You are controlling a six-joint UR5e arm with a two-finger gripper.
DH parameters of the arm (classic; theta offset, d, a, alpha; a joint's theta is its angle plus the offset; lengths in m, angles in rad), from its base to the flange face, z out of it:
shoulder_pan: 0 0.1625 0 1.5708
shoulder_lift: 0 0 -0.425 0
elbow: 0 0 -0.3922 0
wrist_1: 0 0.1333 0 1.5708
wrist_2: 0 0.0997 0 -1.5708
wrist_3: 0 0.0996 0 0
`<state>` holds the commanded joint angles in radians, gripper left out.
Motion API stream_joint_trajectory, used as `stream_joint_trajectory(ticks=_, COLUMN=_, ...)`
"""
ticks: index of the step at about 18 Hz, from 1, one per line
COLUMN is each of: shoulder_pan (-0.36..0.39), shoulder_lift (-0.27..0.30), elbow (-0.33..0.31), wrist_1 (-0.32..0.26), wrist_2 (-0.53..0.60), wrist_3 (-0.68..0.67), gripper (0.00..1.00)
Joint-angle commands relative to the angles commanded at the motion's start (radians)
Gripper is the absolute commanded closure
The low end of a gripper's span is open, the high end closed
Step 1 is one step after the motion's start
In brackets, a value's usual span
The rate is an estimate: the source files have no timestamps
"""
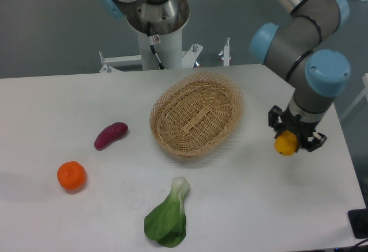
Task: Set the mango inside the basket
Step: 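Carry the held mango over the wicker basket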
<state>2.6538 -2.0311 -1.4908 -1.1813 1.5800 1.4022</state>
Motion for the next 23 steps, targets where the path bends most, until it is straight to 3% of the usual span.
stream_joint_trajectory(ticks=7, shoulder_pan=-0.025, shoulder_lift=0.112, elbow=-0.219, wrist_1=0.166, wrist_2=0.000, wrist_3=-0.003, gripper=0.64)
stream_joint_trajectory(ticks=14, shoulder_pan=-0.084, shoulder_lift=0.199, elbow=-0.316, wrist_1=0.169, wrist_2=0.000, wrist_3=-0.005, gripper=0.64)
stream_joint_trajectory(ticks=23, shoulder_pan=-0.091, shoulder_lift=0.256, elbow=-0.405, wrist_1=0.155, wrist_2=-0.046, wrist_3=0.029, gripper=0.64)
